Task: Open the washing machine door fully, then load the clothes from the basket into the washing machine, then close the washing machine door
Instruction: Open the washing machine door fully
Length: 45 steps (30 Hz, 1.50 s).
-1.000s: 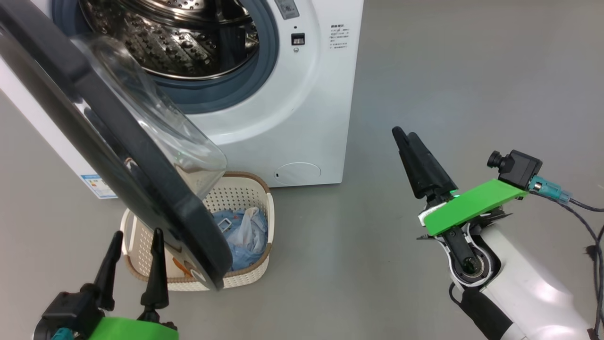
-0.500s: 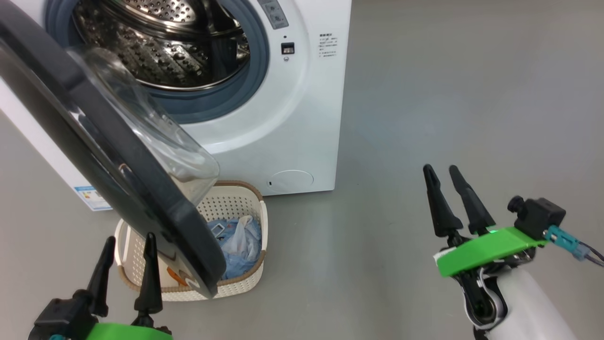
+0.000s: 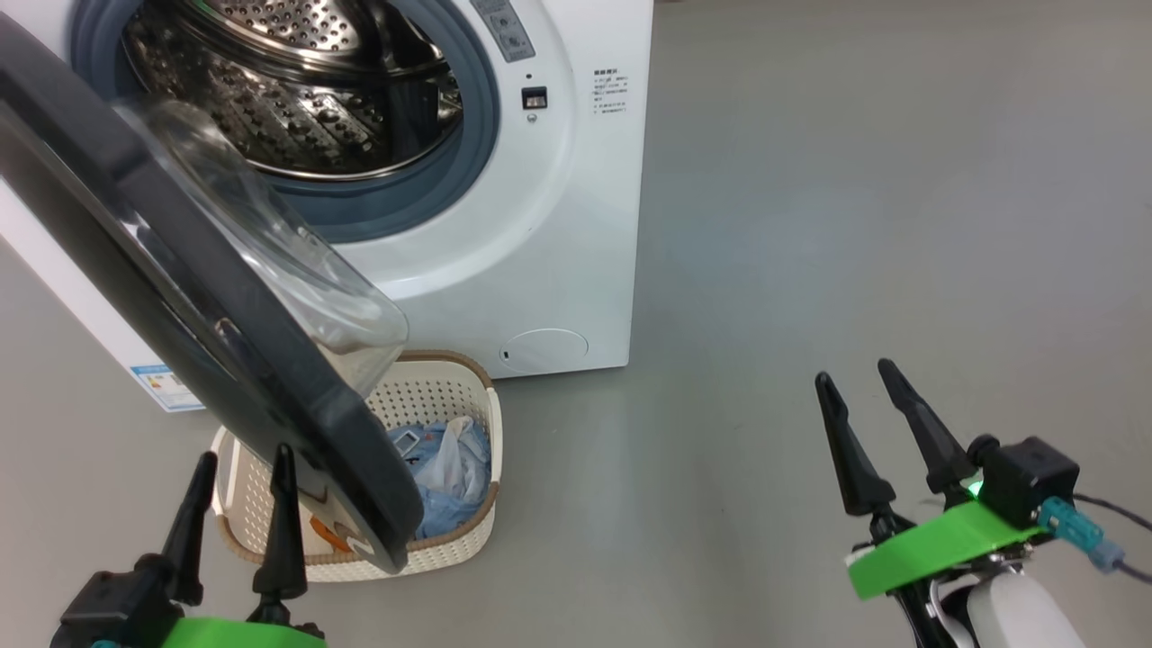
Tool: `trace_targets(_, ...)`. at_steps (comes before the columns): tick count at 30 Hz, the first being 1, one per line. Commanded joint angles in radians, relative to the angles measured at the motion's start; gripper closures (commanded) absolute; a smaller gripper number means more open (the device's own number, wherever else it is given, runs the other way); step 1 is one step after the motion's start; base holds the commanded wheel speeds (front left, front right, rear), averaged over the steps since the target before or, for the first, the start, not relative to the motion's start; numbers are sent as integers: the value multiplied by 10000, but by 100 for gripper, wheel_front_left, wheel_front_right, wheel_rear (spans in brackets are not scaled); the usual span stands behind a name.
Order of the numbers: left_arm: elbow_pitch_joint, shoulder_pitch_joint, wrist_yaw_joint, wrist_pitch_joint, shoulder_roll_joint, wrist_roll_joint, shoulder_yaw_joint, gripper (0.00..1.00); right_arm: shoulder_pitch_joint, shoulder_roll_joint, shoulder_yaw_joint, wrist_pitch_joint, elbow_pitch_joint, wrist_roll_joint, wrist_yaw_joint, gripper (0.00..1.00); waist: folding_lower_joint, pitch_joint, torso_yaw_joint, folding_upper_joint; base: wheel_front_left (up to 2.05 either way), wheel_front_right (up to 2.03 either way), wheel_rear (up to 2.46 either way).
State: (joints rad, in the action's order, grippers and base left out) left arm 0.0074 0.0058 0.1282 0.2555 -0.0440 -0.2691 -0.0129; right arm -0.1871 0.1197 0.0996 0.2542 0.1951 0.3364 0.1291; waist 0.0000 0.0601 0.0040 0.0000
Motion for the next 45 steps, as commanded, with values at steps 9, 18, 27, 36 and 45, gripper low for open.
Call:
trace_targets(9, -233, 111, 25, 63, -73, 180, -504, 0, 840, -377, -396, 76, -786, -1477, 16, 0, 0, -186, 16, 0, 0, 0, 0)
trace_targets(18, -115, 272, 25, 63, -66, 340, -536, 0, 1255, -621, -838, 76, -871, -2175, 16, 0, 0, -236, 65, 0, 0, 0, 0)
trace_targets(27, 19, 273, 25, 63, -64, 501, -425, 0, 1167, -682, -964, 76, -810, -2411, 16, 0, 0, -281, 130, 0, 0, 0, 0)
trace_targets(36, 200, 320, 25, 63, -63, 565, -387, 0, 1231, -692, -973, 76, -704, -2343, 16, 0, 0, -375, 154, 0, 0, 0, 0)
trace_targets(45, 229, 475, 25, 63, -65, 526, -354, 0, 1251, -694, -897, 76, -565, -2271, 16, 0, 0, -433, 177, 0, 0, 0, 0)
